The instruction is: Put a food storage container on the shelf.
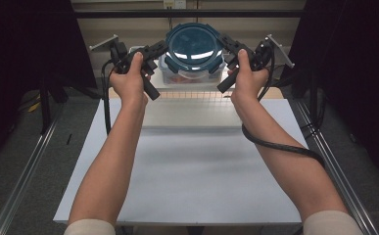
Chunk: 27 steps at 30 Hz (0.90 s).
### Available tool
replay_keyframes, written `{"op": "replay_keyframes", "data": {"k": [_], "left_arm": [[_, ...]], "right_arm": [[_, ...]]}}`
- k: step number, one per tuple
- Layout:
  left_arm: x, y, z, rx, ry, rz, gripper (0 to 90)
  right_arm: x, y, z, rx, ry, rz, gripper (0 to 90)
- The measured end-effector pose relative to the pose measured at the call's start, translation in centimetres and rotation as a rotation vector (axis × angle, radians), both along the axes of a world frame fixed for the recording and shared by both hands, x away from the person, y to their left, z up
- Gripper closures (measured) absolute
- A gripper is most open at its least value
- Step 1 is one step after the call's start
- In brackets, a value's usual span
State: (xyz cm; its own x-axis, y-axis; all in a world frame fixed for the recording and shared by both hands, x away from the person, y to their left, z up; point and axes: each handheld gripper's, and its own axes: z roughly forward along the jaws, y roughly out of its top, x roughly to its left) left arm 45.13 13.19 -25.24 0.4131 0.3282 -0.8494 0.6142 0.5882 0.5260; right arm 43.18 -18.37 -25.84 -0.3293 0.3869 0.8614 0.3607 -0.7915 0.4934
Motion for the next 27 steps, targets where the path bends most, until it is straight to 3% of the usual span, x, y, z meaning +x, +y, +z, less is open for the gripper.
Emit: {"op": "replay_keyframes", "data": {"k": [4,7,11,12,18,25,27], "left_arm": [[1.0,0.1,0.5,0.012,-0.003,0.005,75.2],[2.0,-0.2,0.8,0.025,0.016,-0.004,75.3],[3.3,-0.8,0.6,-0.011,0.036,0.010,75.3],[3.6,-0.9,0.6,0.011,0.034,0.010,75.2],[5.0,-1.3,0.7,0.015,0.061,0.012,75.2],[6.2,-1.7,0.2,-0.027,0.086,0.044,74.9],[6.6,-1.7,0.1,-0.018,0.096,0.042,74.8]], "right_arm": [[0.9,0.2,0.0,0.000,0.017,-0.005,75.9],[1.6,0.2,-0.4,0.003,0.037,-0.014,75.8],[2.7,-0.1,-0.6,0.018,0.054,-0.038,75.8],[2.9,-0.2,-0.6,0.013,0.054,-0.041,75.8],[3.8,-0.4,-0.2,-0.002,0.080,-0.048,75.8],[5.2,-0.4,0.1,0.002,0.113,-0.057,75.8],[5.6,-0.4,0.2,0.009,0.122,-0.058,75.8]]}}
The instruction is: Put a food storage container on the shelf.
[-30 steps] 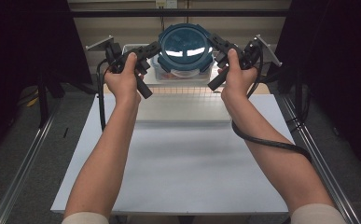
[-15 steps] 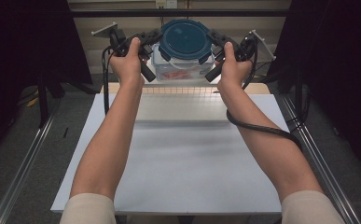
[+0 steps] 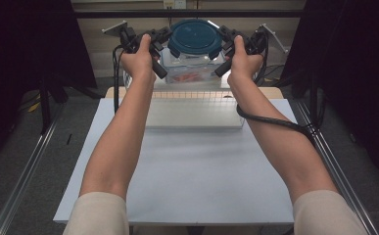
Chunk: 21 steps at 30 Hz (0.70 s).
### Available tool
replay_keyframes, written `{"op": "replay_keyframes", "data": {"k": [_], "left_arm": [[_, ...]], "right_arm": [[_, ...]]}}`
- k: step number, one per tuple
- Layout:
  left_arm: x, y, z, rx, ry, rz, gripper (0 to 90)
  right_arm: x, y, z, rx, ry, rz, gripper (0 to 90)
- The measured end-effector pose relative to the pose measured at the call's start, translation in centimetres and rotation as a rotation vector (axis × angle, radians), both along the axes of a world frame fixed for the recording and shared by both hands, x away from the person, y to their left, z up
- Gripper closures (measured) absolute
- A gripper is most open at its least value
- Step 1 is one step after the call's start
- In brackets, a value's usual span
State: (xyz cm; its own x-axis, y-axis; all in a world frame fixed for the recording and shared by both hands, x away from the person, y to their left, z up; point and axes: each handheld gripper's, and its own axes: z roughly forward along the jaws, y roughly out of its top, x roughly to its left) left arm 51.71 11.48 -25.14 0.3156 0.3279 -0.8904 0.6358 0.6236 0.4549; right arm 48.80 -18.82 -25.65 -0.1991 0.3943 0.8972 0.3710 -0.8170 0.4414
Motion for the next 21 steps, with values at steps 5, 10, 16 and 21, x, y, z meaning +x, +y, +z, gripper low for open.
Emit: {"op": "replay_keyframes", "data": {"k": [5,10,16,21], "left_arm": [[0.6,-0.2,-0.5,-0.020,0.006,0.020,74.7],[0.8,-0.3,-0.6,-0.014,0.009,0.030,73.9],[1.0,-0.5,-0.6,0.012,-0.005,0.035,72.5],[1.0,-0.5,-0.6,0.015,-0.028,0.021,64.3]], "right_arm": [[0.6,0.1,0.5,-0.025,0.011,-0.004,75.8],[1.1,0.3,0.3,-0.033,0.029,-0.018,75.0],[1.6,0.4,-0.1,-0.055,0.043,-0.025,74.2],[1.6,0.3,-0.2,-0.066,0.019,0.002,62.0]]}}
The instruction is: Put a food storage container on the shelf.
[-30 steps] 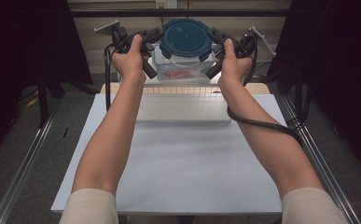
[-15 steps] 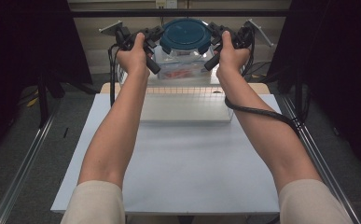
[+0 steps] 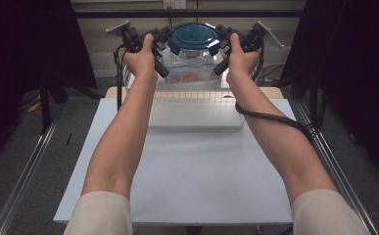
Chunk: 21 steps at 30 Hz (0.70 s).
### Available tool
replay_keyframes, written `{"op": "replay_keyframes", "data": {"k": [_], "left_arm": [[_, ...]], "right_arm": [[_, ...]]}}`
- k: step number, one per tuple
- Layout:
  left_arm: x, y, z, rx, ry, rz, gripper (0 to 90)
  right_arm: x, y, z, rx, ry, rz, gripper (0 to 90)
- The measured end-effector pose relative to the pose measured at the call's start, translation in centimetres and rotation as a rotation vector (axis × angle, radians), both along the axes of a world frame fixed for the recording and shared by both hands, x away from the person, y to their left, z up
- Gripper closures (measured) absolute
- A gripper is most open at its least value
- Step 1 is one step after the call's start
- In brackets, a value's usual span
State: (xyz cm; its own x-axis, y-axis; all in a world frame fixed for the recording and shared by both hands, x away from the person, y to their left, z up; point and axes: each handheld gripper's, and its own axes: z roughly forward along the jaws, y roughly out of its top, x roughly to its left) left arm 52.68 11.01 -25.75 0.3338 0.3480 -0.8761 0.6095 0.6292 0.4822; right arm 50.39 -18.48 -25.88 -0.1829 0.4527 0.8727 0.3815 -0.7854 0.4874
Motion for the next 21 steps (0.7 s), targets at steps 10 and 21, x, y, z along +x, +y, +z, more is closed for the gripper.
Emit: {"op": "replay_keyframes", "data": {"k": [10,21], "left_arm": [[-2.7,0.5,0.6,0.045,-0.049,0.009,39.0],[-6.7,0.0,0.1,0.071,-0.086,-0.021,27.0]], "right_arm": [[-2.3,-0.2,0.3,-0.054,-0.061,0.012,44.0],[-6.3,-0.6,-0.9,-0.052,-0.103,0.060,35.3]]}}
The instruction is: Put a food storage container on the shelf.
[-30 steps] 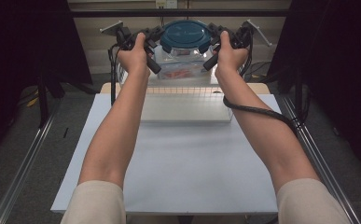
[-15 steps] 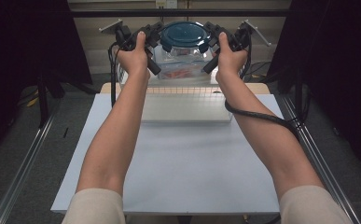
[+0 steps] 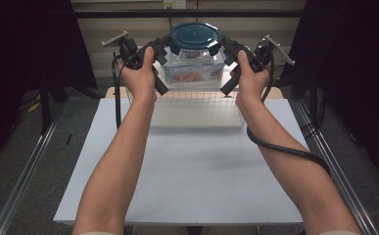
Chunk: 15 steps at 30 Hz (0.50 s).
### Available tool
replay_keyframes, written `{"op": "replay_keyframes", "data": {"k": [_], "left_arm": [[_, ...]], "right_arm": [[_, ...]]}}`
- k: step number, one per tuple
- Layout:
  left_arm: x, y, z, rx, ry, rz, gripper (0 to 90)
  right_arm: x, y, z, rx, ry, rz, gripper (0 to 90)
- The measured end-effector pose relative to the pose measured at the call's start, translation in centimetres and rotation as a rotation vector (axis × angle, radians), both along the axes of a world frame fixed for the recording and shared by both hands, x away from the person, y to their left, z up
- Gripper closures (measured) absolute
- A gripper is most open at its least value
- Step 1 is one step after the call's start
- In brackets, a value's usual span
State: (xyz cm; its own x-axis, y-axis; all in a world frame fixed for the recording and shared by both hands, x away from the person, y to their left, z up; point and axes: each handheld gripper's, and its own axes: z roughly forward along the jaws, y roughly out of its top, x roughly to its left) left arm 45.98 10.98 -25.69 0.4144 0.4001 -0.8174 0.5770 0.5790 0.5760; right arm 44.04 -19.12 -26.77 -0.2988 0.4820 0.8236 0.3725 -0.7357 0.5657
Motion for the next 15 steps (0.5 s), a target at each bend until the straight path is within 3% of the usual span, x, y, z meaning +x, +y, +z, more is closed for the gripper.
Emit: {"op": "replay_keyframes", "data": {"k": [3,5,15], "left_arm": [[-1.0,-0.3,-0.4,0.021,-0.014,-0.011,25.6],[-1.6,-0.4,-0.8,0.007,-0.012,-0.016,24.5],[-4.2,-0.7,-3.1,0.031,-0.028,-0.030,20.9]], "right_arm": [[-1.0,-0.2,-0.4,-0.004,-0.004,0.015,33.8],[-1.7,-0.2,-0.8,0.004,-0.011,0.028,33.3],[-4.5,-0.5,-3.4,0.004,-0.025,0.073,31.5]]}}
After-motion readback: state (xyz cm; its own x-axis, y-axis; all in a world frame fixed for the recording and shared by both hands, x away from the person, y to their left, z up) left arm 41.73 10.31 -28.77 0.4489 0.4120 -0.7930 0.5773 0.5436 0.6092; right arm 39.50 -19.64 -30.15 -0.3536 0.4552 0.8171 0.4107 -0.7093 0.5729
